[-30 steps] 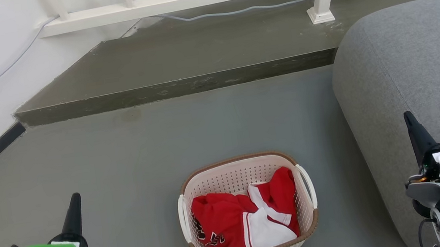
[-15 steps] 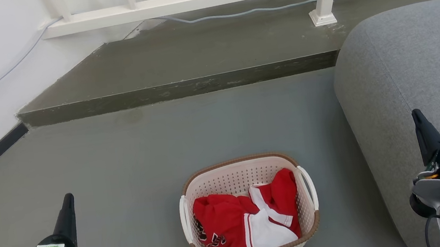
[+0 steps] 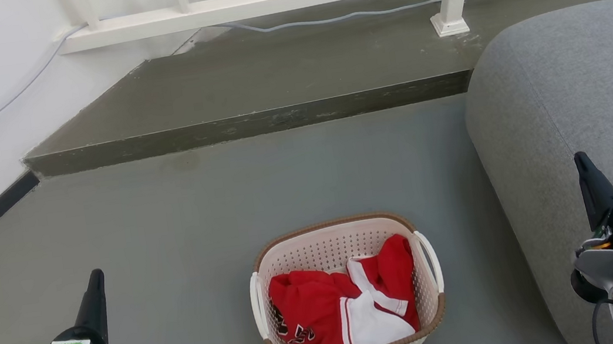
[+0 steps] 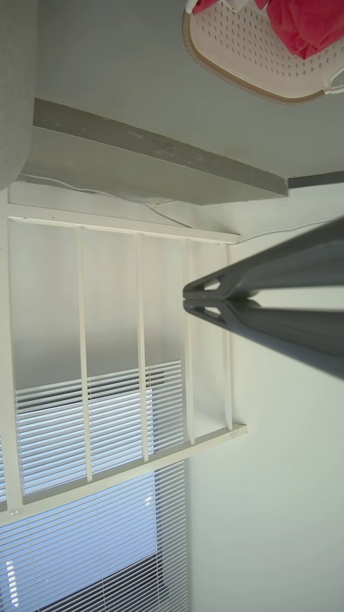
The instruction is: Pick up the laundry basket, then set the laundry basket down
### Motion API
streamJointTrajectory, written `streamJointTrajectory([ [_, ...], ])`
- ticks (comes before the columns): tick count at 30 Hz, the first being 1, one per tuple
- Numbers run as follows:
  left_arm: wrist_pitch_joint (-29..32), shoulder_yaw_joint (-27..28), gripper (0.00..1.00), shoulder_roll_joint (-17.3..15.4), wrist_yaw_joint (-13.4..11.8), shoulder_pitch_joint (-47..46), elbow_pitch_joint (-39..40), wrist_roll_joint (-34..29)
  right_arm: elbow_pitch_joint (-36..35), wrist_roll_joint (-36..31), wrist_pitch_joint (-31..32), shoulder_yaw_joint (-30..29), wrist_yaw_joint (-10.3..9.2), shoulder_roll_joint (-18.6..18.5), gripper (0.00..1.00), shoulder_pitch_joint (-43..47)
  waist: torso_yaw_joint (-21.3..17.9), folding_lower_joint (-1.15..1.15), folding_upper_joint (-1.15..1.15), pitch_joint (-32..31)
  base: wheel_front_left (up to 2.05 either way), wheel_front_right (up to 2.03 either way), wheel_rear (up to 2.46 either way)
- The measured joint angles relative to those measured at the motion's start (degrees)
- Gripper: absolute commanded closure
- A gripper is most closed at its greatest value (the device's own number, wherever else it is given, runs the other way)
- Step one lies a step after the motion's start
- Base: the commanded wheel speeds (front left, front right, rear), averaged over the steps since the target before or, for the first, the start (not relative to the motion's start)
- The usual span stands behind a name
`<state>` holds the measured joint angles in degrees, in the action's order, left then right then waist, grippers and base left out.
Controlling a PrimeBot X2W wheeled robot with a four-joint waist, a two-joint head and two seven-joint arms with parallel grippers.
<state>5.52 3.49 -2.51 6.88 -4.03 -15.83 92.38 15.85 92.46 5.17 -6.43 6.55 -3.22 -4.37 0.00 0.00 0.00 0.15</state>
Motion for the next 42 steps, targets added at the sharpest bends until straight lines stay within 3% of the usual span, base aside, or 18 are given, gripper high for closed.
streamJointTrajectory([
  [42, 0.01, 0.1, 1.0, 0.0, 0.0, -0.01, 0.01, 0.0, 0.0, 0.0, 0.0, -0.11, 0.47, 0.03, 1.0, 0.0, 0.0, 0.0, 0.0, 0.01, 0.0, 0.0, 0.0],
])
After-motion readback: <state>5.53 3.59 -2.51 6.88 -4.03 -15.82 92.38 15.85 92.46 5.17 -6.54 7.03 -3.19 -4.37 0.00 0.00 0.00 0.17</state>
